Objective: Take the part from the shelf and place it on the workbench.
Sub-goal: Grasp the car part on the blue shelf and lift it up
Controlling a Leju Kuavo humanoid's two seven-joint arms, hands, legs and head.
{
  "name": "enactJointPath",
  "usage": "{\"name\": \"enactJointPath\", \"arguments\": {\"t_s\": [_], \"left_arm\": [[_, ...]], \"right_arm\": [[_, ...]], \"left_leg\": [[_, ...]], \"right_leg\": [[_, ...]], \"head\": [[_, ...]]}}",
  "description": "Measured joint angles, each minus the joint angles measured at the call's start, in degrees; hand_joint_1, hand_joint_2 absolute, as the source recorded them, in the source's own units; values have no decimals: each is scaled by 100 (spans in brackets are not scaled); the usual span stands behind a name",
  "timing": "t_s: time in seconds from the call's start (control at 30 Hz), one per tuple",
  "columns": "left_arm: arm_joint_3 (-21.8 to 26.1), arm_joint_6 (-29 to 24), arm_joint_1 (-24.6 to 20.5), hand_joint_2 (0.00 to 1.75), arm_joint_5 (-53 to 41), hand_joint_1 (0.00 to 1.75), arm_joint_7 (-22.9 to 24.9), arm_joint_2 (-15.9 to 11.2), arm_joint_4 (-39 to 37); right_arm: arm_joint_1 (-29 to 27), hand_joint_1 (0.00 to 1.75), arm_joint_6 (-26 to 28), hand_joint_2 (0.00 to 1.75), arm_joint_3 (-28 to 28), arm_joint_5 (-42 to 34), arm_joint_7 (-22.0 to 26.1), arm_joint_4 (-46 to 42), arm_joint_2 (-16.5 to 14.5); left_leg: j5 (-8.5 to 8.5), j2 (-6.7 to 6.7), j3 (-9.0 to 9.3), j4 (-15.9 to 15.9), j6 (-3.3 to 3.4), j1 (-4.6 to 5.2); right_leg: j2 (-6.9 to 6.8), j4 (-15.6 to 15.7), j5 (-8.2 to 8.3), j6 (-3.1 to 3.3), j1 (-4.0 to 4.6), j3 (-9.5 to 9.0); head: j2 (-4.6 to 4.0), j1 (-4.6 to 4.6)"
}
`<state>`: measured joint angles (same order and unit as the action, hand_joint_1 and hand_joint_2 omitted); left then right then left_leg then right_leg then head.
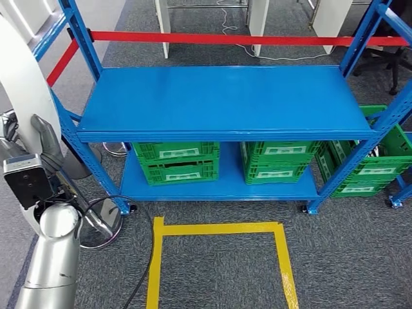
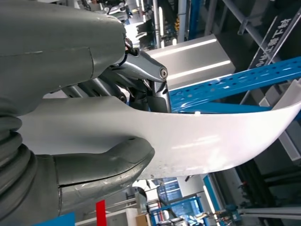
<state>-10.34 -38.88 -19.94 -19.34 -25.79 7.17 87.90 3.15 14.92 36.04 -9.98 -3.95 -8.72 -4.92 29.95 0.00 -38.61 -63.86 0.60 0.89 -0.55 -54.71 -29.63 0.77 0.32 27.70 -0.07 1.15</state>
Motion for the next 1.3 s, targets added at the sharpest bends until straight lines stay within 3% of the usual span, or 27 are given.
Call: {"name": "enactJointPath", "arguments": {"t_s": [0.03, 0.07, 0.1, 0.13, 0.2, 0.23, 0.3, 0.33, 0.4, 0.47, 0.53, 0.57, 0.6, 0.63, 0.67, 0.73, 0.8, 0.83, 0.93, 1.0, 1.07, 1.1, 1.13, 1.17, 1.23, 1.3], "left_arm": [[0, 0, 2, 175, 0, 175, 3, -13, 4], [0, 0, 5, 175, 0, 175, 6, -26, 5], [0, -1, 9, 175, 0, 175, 7, -35, 5], [0, -1, 10, 175, 0, 175, 8, -40, 5], [0, -2, 11, 175, 0, 175, 9, -43, 7], [-1, -2, 9, 175, -1, 175, 9, -43, 14], [-7, -5, 5, 175, -4, 175, 9, -42, 37], [-11, -9, 3, 175, -6, 175, 9, -42, 46], [-16, -14, 11, 175, -6, 175, 10, -43, 51], [-20, -22, 21, 175, -11, 175, 11, -40, 51], [-22, -43, 22, 175, -22, 175, 11, -40, 51], [-22, -56, 25, 175, -26, 175, 11, -41, 51], [-21, -67, 30, 175, -26, 175, 11, -42, 51], [-21, -74, 35, 175, -25, 175, 11, -43, 51], [-20, -79, 39, 175, -24, 175, 10, -45, 51], [-18, -86, 41, 175, -24, 175, 9, -51, 52], [-14, -96, 39, 175, -25, 175, 5, -59, 61], [-12, -100, 38, 175, -27, 175, 0, -62, 66], [-9, -103, 38, 175, -35, 175, -12, -73, 70], [-9, -104, 39, 175, -40, 175, -15, -87, 70], [-9, -105, 57, 175, -42, 175, -17, -104, 70], [-9, -105, 69, 175, -42, 175, -18, -111, 70], [-8, -105, 78, 175, -42, 175, -18, -117, 70], [-8, -105, 81, 175, -42, 175, -18, -120, 70], [-7, -106, 80, 175, -42, 175, -19, -121, 70], [-6, -107, 78, 175, -43, 175, -24, -122, 71]], "right_arm": [[-4, 0, -2, 0, 0, -1, 0, 0, 0], [-7, 0, -4, 0, 0, -1, -1, 0, 0], [-7, 0, -4, 0, 0, -1, -1, 0, 0], [-6, 0, -4, 0, 0, 0, -1, 0, 1], [-5, 0, -5, 0, 0, 1, -1, 0, 0], [-4, 0, -6, 0, 0, 1, -1, -1, 0], [-2, 0, -5, 0, 0, 1, -2, -2, -1], [-1, 0, -5, 0, 0, 1, -2, -2, -1], [-12, 0, -5, 0, 0, 0, -5, 0, -1], [-26, 0, -8, 0, 0, 1, -8, 2, 1], [-27, 0, -11, 0, 0, 4, -7, 2, 1], [-25, 0, -16, 0, 0, 4, -4, 2, 1], [-23, 0, -28, 0, 0, -1, 4, 1, 1], [-23, 0, -49, 0, 0, -12, 22, 1, 1], [-25, 0, -78, 0, 0, -26, 51, -1, 1], [-24, 0, -149, 0, -1, -61, 125, -3, 1], [-16, 0, -225, 0, -4, -98, 199, -6, 2], [-13, 0, -259, 0, -7, -115, 242, -7, 3], [-16, 0, -345, 0, -23, -160, 370, -8, 0], [-26, 0, -384, 0, -46, -191, 430, -9, -1], [-33, 0, -402, 0, -78, -211, 471, -9, 1], [-34, 0, -408, 0, -90, -216, 490, -9, 1], [-36, 0, -413, 0, -101, -218, 510, -9, 1], [-38, 0, -418, 0, -105, -219, 533, -9, 1], [-38, 0, -430, 0, -108, -220, 577, -9, 1], [-31, 0, -439, 0, -109, -220, 603, -9, 1]], "left_leg": [[276, 0, -57, -364, -35, -27], [442, 0, -96, -720, -66, -53], [448, 0, -92, -969, -90, -75], [323, 0, -28, -1058, -109, -94], [-19, 0, 344, -690, -133, -127], [-52, -1, 617, -306, -134, -132], [102, -10, 1039, 372, -90, -126], [179, -15, 1114, 539, -56, -113], [147, -12, 1038, 605, 32, -116], [42, -1, 912, 625, 132, -136], [-71, 5, 778, 622, 184, -139], [-128, 7, 708, 619, 188, -136], [-182, 8, 640, 616, 187, -132], [-232, 10, 577, 612, 183, -129], [-276, 10, 523, 609, 176, -126], [-344, 7, 458, 602, 150, -117], [-408, 9, 425, 589, 103, -100], [-445, 12, 404, 585, 73, -95], [-432, 10, 315, 511, -25, -86], [-116, 4, 159, 110, -87, -98], [302, 4, -89, -642, -133, -117], [413, 4, -165, -929, -145, -123], [412, 4, -153, -1030, -149, -125], [300, 4, -34, -891, -145, -126], [-15, 4, 415, -157, -107, -122], [-141, 3, 727, 433, -53, -100]], "right_leg": [[-3, -13, 64, 14, -2, 85], [-4, -32, 125, 13, -4, 176], [-6, -63, 181, 9, -7, 273], [-8, -103, 228, 1, -12, 377], [-11, -215, 303, -32, -26, 584], [-8, -279, 330, -56, -24, 673], [-1, -364, 399, -114, -15, 793], [1, -380, 446, -147, -13, 832], [10, -386, 496, -224, -21, 903], [28, -590, 215, -290, -31, 1038], [37, -1190, -300, -334, -45, 1236], [37, -1562, -462, -349, -48, 1324], [37, -1858, -488, -357, -48, 1373], [37, -1999, -387, -356, -48, 1347], [37, -1928, -211, -344, -47, 1219], [41, -1225, 36, -291, -38, 678], [45, -448, -9, -235, -20, 157], [47, -244, -65, -219, -10, 35], [37, -101, -59, -151, -44, 37], [21, -79, -7, -73, -68, 87], [16, -89, 42, -37, -57, 158], [15, -99, 63, -31, -51, 193], [16, -117, 80, -31, -47, 228], [17, -141, 88, -33, -46, 258], [20, -195, 89, -44, -42, 302], [20, -233, 101, -84, -31, 353]], "head": [[0, -4], [0, -7], [0, -7], [0, -8], [0, -9], [0, -11], [0, -10], [0, -7], [0, -8], [0, 6], [0, 26], [0, 31], [0, 35], [0, 38], [0, 41], [0, 42], [0, 37], [0, 36], [0, 26], [0, -2], [0, -19], [0, -19], [0, -20], [0, -20], [0, -20], [0, -17]]}}
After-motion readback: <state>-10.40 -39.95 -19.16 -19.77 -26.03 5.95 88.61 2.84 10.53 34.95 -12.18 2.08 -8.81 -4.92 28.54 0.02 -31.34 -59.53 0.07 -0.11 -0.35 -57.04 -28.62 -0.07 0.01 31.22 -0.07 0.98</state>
